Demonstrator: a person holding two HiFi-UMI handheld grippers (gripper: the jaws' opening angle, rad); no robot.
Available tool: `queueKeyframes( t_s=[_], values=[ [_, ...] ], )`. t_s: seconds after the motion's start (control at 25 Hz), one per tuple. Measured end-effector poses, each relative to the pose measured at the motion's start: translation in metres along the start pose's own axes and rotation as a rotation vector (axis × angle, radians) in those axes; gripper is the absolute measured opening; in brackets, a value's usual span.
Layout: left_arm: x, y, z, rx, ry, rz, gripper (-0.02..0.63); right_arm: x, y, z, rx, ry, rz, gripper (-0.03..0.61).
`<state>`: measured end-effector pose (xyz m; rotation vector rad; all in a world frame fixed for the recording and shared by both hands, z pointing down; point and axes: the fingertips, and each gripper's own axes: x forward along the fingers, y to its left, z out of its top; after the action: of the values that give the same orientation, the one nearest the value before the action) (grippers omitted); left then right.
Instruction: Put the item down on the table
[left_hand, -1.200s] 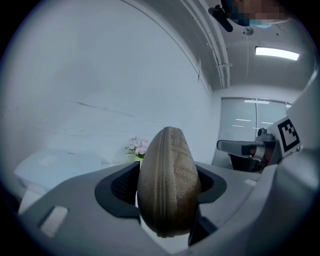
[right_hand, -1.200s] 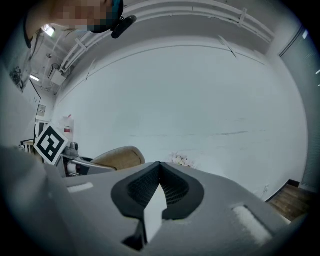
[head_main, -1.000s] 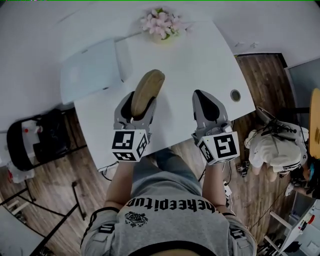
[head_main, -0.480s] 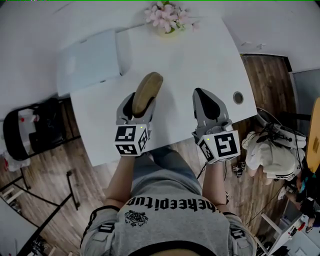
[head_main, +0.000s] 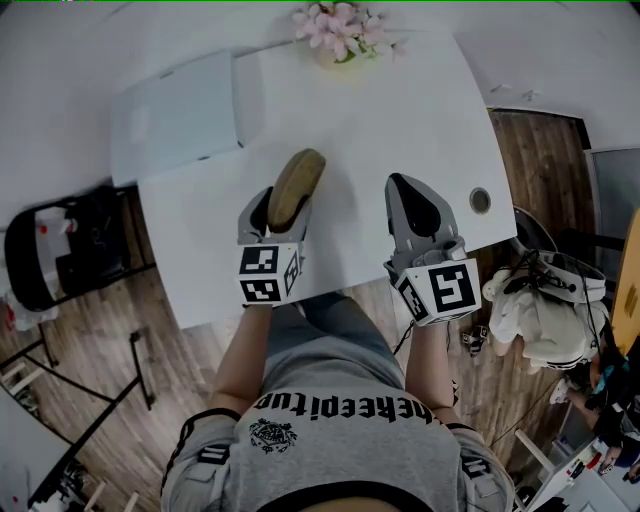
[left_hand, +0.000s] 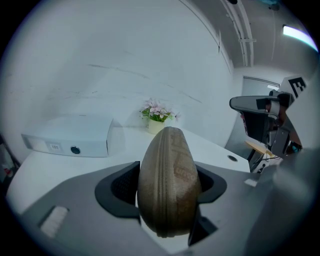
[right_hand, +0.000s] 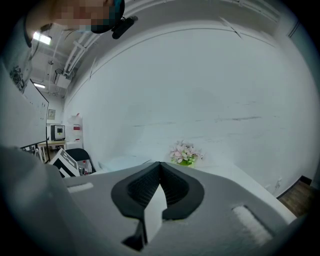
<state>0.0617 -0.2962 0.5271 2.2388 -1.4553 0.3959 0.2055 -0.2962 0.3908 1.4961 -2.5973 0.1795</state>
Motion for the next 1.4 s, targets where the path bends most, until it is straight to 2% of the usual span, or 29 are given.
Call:
queueKeyframes(
  t_s=[0.84,1.4],
  values=[
    [0.030,0.007,-0.032,0.029,0.116,0.058,0.299,0.022,-0.009,-0.011,0.014,0.032,0.042,0.000],
    [0.035,0.007,-0.041,0.033,0.144,0.028,0.307,0.024,-0.006,-0.012,0.010,0.033,0.048,0.000]
  ],
)
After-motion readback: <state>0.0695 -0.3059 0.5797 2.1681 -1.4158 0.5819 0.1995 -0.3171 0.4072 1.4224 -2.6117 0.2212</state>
